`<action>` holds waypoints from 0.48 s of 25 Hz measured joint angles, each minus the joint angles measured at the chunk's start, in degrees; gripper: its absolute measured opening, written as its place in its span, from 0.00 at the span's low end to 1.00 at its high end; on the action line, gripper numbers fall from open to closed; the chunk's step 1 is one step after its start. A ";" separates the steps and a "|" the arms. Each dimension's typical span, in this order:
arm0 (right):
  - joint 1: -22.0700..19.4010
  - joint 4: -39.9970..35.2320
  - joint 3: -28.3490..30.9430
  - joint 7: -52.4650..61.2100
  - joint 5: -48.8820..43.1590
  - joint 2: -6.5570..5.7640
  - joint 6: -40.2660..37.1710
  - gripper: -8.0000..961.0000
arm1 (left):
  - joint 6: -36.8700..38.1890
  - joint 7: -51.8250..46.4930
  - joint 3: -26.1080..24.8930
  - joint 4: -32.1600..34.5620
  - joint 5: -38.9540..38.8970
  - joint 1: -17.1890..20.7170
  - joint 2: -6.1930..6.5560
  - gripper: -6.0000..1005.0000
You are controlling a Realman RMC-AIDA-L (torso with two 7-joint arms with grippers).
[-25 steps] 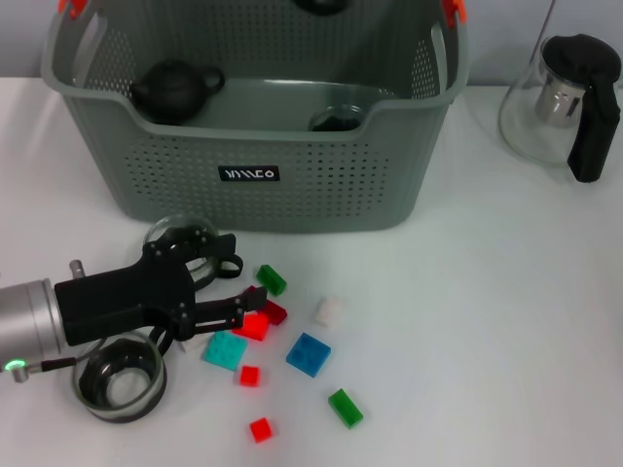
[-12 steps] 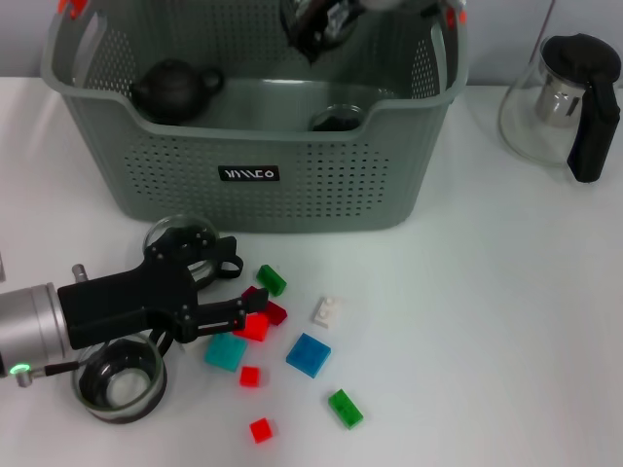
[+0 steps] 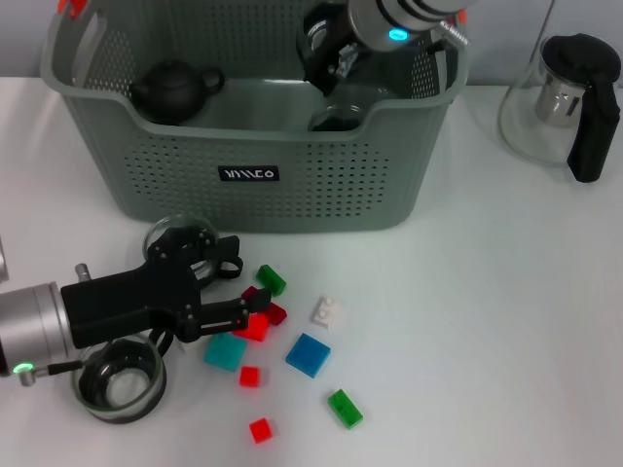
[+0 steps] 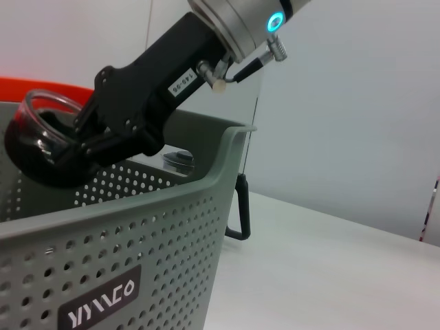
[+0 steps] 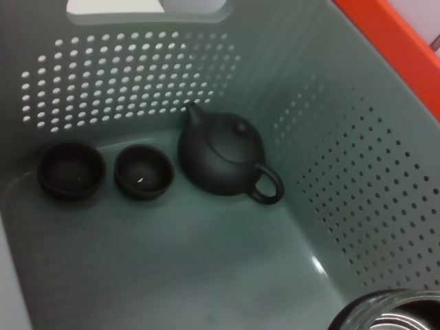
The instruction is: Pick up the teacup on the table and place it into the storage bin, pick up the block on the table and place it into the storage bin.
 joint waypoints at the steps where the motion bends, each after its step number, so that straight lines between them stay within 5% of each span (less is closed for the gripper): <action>1: -0.01 0.36 -0.45 0.00 0.59 0.00 0.40 0.06 | 0.00 0.00 0.00 -0.02 0.00 0.00 -0.02 0.84; 12: -1.49 1.49 -2.73 0.42 4.04 -0.05 2.18 0.06 | 0.07 0.00 0.00 -0.04 0.00 -0.18 -0.30 0.84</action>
